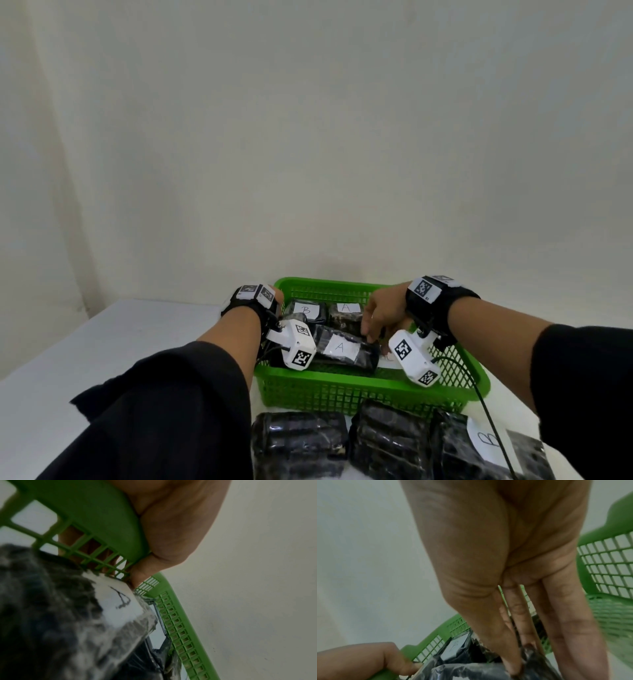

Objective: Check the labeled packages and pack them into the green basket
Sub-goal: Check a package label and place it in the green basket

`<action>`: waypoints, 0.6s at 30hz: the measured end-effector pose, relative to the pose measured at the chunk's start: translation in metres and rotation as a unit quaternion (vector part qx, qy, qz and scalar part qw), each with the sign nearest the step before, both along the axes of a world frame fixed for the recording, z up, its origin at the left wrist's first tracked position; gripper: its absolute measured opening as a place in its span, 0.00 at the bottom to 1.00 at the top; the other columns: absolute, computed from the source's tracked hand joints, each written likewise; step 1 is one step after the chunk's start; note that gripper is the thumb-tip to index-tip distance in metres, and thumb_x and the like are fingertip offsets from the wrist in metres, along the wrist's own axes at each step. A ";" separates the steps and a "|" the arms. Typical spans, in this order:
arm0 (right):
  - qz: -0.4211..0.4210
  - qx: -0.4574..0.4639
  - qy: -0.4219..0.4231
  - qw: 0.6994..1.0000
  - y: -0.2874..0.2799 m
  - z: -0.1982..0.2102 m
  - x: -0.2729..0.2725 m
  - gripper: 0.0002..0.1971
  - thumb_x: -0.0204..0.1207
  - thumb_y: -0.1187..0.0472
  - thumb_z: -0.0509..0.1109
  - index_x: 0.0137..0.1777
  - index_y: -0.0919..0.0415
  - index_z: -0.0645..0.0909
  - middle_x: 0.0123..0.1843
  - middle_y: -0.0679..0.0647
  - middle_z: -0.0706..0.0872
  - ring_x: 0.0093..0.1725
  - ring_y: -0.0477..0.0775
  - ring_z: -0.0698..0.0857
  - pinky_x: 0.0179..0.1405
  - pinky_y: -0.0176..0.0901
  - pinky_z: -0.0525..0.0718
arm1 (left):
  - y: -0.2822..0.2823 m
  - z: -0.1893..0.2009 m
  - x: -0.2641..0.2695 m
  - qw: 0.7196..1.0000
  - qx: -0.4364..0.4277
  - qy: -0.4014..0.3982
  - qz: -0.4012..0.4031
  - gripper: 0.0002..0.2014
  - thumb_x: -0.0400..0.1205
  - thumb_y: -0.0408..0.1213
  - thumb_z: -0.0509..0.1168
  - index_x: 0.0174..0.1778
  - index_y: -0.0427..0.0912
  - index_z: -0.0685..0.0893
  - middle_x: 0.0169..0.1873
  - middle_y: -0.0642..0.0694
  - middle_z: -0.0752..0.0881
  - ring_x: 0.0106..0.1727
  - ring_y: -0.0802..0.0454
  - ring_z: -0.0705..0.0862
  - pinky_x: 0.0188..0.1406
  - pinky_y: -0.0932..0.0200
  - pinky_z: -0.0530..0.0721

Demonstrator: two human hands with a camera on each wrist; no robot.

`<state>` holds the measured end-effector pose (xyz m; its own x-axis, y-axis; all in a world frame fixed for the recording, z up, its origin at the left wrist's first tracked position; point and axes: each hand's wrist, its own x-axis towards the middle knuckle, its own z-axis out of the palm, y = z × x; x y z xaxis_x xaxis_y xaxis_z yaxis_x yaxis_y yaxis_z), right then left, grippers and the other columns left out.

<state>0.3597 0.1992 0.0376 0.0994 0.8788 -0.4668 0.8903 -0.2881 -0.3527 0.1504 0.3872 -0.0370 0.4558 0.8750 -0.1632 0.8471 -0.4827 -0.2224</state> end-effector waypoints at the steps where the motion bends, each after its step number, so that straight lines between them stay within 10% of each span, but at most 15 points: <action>1: -0.005 0.018 -0.001 1.000 0.004 -0.001 0.003 0.04 0.79 0.67 0.78 0.47 0.58 0.88 0.57 0.61 0.93 0.56 0.66 0.93 0.63 0.59 0.91 | 0.001 -0.001 0.000 1.000 0.003 0.005 -0.001 0.23 0.77 0.49 0.71 0.59 0.33 0.86 0.55 0.36 0.89 0.56 0.39 0.88 0.59 0.47 0.86; 5: -0.006 0.022 0.016 1.000 0.011 -0.013 0.013 0.01 0.82 0.63 0.74 0.50 0.58 0.87 0.48 0.56 0.91 0.58 0.65 0.93 0.52 0.46 0.93 | 0.007 -0.004 0.003 1.000 -0.003 0.013 -0.006 0.23 0.78 0.47 0.71 0.61 0.32 0.85 0.57 0.34 0.88 0.58 0.38 0.87 0.59 0.46 0.86; 10: -0.056 -0.019 0.161 0.985 0.008 -0.017 0.016 0.15 0.79 0.62 0.80 0.57 0.69 0.80 0.48 0.62 0.88 0.31 0.57 0.93 0.35 0.47 0.94 | 0.012 -0.007 0.003 1.000 -0.006 0.004 -0.003 0.22 0.77 0.45 0.72 0.60 0.32 0.85 0.54 0.36 0.88 0.57 0.38 0.87 0.59 0.45 0.86; 18: -0.041 0.023 0.125 0.991 0.011 -0.020 0.014 0.06 0.77 0.69 0.81 0.52 0.66 0.90 0.38 0.56 0.95 0.32 0.53 0.94 0.34 0.40 0.91 | 0.018 -0.007 0.003 1.000 -0.006 0.024 -0.014 0.12 0.76 0.45 0.71 0.40 0.39 0.80 0.40 0.41 0.84 0.49 0.41 0.88 0.55 0.46 0.87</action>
<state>0.3733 0.2105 0.0177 0.0581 0.8931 -0.4461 0.7477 -0.3350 -0.5733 0.1538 0.4054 -0.0443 0.4716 0.8599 -0.1955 0.8216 -0.5090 -0.2568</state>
